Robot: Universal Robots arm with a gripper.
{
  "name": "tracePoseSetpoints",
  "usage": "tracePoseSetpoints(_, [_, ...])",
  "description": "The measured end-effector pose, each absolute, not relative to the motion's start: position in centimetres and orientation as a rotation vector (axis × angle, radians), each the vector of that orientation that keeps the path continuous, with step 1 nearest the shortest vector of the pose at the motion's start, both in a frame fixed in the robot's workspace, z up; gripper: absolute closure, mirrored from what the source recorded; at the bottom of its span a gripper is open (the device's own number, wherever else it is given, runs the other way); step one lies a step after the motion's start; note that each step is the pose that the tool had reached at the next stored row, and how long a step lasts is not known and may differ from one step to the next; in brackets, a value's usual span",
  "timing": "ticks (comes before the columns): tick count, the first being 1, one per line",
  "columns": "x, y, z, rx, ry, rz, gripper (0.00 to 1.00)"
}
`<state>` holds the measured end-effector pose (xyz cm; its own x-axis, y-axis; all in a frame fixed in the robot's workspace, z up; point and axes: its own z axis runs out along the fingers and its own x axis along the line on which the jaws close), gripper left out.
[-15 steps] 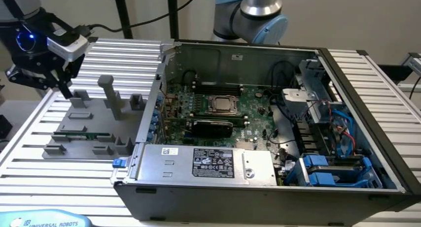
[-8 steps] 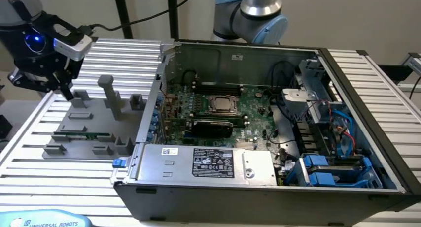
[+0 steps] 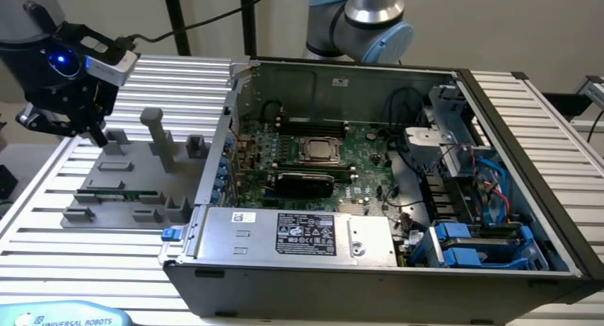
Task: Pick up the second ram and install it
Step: 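Pick up the second ram and move it above second insertion slot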
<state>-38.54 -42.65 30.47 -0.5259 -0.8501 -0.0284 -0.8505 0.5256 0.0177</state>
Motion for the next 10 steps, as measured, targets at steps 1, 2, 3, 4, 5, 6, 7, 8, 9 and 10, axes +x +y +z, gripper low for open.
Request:
tracePoseSetpoints(1, [-38.53, -42.64, 30.39, -1.546, 2.716, 0.046, 0.89])
tracePoseSetpoints(2, [-38.54, -42.64, 30.31, -1.573, 2.701, 0.046, 0.89])
tracePoseSetpoints(3, [-38.53, -42.64, 30.23, -1.597, 2.687, 0.046, 0.89])
tracePoseSetpoints(4, [-38.53, -42.64, 30.14, -1.621, 2.672, 0.046, 0.89])
tracePoseSetpoints(5, [-38.53, -42.64, 30.07, -1.645, 2.658, 0.046, 0.89])
tracePoseSetpoints(6, [-38.53, -42.64, 29.99, -1.669, 2.643, 0.047, 0.89])
tracePoseSetpoints(7, [-38.53, -42.64, 29.91, -1.693, 2.628, 0.047, 0.89])
tracePoseSetpoints(8, [-38.53, -42.64, 29.83, -1.717, 2.613, 0.047, 0.89])
tracePoseSetpoints(9, [-38.54, -42.64, 29.75, -1.742, 2.597, 0.047, 0.89])
tracePoseSetpoints(10, [-38.54, -42.64, 29.66, -1.765, 2.581, 0.047, 0.89])
